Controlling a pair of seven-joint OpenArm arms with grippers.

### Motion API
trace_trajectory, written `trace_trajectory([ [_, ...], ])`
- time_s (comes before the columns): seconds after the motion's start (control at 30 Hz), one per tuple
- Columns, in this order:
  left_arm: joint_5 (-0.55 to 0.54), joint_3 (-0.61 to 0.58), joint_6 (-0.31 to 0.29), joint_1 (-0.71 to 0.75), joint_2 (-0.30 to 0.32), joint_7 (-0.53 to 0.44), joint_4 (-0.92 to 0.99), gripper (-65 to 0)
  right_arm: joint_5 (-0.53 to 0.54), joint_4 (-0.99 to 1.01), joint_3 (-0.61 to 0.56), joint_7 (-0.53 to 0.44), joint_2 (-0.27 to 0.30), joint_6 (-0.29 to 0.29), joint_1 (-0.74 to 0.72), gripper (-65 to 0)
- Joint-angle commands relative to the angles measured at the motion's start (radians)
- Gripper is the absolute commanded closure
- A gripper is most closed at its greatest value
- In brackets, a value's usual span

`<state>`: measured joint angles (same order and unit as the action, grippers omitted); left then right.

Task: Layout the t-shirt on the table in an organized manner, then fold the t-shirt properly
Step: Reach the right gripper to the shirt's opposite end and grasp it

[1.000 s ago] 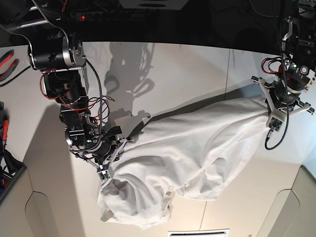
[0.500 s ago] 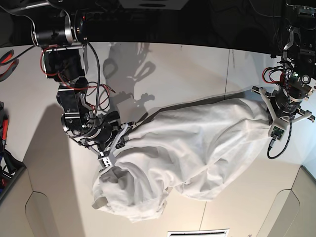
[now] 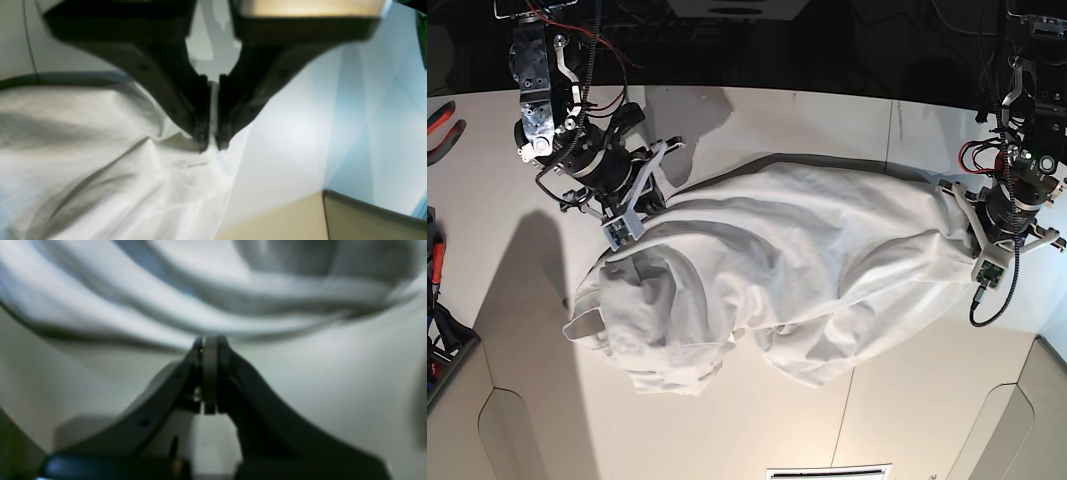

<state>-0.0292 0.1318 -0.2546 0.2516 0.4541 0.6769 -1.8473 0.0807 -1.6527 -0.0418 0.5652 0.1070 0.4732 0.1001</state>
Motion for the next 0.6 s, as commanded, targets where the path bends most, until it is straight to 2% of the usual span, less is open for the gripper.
trace_trajectory([
  [0.0, 0.003, 0.007, 0.008, -0.016, 0.014, -0.020, -0.016, 0.0, 0.017, -0.053, 0.000, -0.031, -0.005, 0.005, -0.020, 0.0],
  [0.1, 0.003, 0.007, 0.008, -0.018, 0.014, -0.020, -0.017, 0.0, 0.016, -0.144, 0.000, -0.090, -0.005, -0.010, -0.028, 0.0],
  [0.17, 0.003, 0.007, 0.008, -0.019, 0.014, -0.019, -0.017, 0.0, 0.013, -0.167, 0.000, -0.158, -0.005, -0.051, -0.048, 0.0],
  [0.23, 0.003, 0.007, 0.008, -0.019, 0.014, -0.023, -0.017, 0.0, -0.004, -0.157, 0.000, -0.196, -0.011, -0.115, -0.094, 0.0],
  [0.33, 0.003, 0.007, 0.008, -0.019, 0.014, -0.023, -0.017, 0.0, -0.097, -0.113, 0.000, -0.195, -0.032, -0.193, -0.186, 0.0],
  [0.5, 0.002, 0.007, 0.008, -0.019, 0.014, -0.026, -0.017, 0.0, -0.150, 0.066, 0.000, -0.187, -0.044, -0.260, -0.329, 0.0],
  [0.53, 0.002, 0.007, 0.008, -0.019, 0.014, -0.031, -0.017, 0.0, -0.149, 0.125, 0.000, -0.187, -0.043, -0.265, -0.360, -6.9],
  [0.57, 0.002, 0.007, 0.008, -0.019, 0.014, -0.038, -0.017, 0.0, -0.152, 0.190, 0.000, -0.188, -0.043, -0.267, -0.392, -17.9],
])
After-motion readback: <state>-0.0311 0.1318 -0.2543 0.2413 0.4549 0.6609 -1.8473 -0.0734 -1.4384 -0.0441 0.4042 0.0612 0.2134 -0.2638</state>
